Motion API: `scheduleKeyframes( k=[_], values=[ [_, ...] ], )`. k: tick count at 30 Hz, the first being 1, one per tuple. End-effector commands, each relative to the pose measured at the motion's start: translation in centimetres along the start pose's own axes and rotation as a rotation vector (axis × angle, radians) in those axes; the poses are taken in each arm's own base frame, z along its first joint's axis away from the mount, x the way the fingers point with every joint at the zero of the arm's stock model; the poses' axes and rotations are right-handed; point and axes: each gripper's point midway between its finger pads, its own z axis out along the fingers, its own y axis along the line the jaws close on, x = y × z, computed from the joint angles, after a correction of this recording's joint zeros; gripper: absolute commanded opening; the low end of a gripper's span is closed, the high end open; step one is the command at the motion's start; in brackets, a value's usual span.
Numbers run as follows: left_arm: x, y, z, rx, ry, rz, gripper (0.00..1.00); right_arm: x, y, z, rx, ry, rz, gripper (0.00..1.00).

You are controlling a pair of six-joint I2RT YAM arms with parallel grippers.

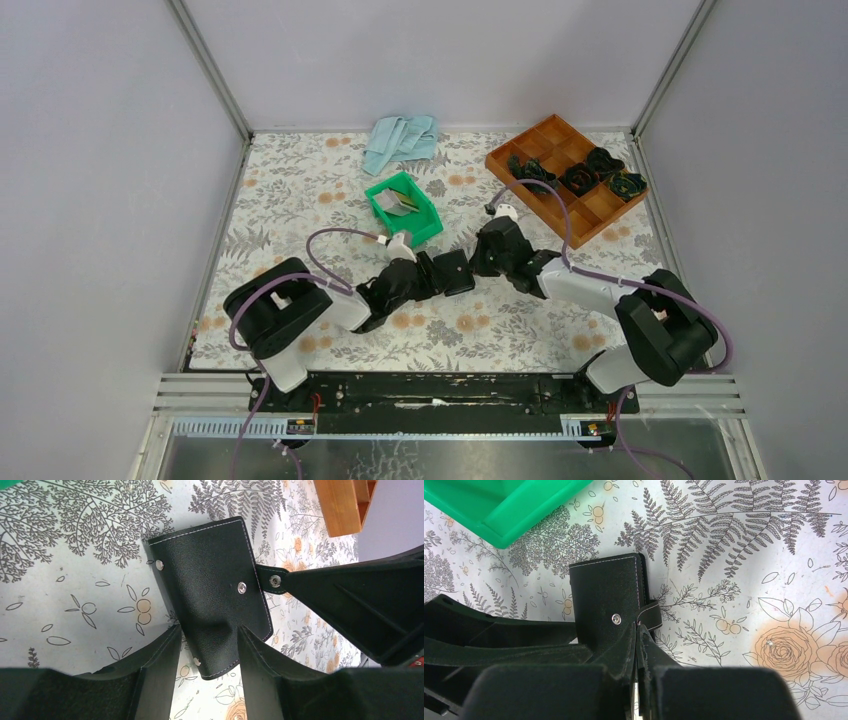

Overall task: Put the credit cards into the card holder
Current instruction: Close the card holder at the center of the board.

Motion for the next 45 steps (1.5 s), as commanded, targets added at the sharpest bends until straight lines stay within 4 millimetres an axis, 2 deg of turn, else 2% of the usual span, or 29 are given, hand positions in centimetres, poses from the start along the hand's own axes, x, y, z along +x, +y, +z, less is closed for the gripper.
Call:
scheduleKeyframes(
  k=[1, 11, 31, 45],
  values=[
    [-2.2, -2.5, -0.4, 0.089, -0.084, -0.016, 0.52, -0.9, 1.8, 0.0, -0.045, -0.004, -0.033, 0.03],
    [-3.8, -3.7, -0.6, 0.118, -0.143, -0.029, 0.53, 0.1, 2.0, 0.4, -0.050, 0.032, -0.072, 0.02],
    [-3.4, -3.8, -0.4, 0.127, -0.130, -0.020, 0.53, -0.2, 2.0, 1.4, -0.018, 0.047, -0.107, 0.04],
    [-3.2, -4.0, 0.0, 0.133, -0.119, -0.018, 0.52, 0.1, 0.7, 1.7, 0.043, 0.059, -0.134, 0.04]
  ],
)
